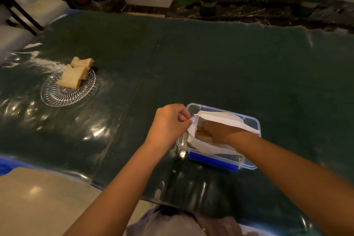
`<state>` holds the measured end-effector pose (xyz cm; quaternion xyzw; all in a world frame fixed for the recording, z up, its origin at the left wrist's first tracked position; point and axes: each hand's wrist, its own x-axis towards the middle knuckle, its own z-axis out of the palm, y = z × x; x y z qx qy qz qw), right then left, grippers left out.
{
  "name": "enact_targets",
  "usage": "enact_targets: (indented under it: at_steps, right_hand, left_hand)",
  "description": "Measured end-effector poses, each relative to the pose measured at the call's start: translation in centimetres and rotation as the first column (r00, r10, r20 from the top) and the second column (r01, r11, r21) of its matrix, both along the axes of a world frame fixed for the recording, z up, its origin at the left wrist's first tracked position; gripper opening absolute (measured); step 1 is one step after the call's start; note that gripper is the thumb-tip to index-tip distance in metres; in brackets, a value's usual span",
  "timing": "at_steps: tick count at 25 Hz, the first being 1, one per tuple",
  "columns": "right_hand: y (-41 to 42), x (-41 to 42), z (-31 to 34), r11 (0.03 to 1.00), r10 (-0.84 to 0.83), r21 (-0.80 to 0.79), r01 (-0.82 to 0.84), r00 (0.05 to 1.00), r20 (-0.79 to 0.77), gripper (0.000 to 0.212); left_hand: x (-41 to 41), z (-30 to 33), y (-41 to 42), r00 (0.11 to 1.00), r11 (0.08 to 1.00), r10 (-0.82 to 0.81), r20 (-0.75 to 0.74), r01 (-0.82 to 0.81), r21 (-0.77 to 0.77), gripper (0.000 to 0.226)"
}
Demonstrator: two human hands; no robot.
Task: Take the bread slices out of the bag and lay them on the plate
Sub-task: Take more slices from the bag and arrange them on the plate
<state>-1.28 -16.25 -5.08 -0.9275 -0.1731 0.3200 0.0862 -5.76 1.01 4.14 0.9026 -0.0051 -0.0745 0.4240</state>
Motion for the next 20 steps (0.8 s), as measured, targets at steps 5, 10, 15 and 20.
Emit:
enact_targets:
  at_steps: [5,10,15,20]
  right_hand:
    - [-0.9,1.4,2.9,0.993,0.118,-0.003,-0.119,0.976,0.181,0.014]
    - [-0.5,1.5,7.5,0.954,0.299,-0.103,-0.281,0.89,0.343,0.02]
    - [-1.2,1.2,11.7,0.952,0.285,-0.007,-0.305,0.881,0.377,0.018]
    - [-3.3,2.7,15.0,0.97,0.117,0.168,-0.174,0.946,0.302,0.02]
  left_hand:
    - [0.4,0.4,-0.3,0.999,1.0,0.005,0.036,-0.006,0.014,0.011]
    - [1.6,0.8,-0.2,0.997,0.998,0.012,0.082,-0.017,0.058,0.007]
    - [2.3,0.5,-0.2,0.995,0.994,0.015,0.101,-0.026,0.106,0.012]
    - [3.1,0.5,0.3,0.996,0.993,-0.059,0.071,0.052,0.102,0.009]
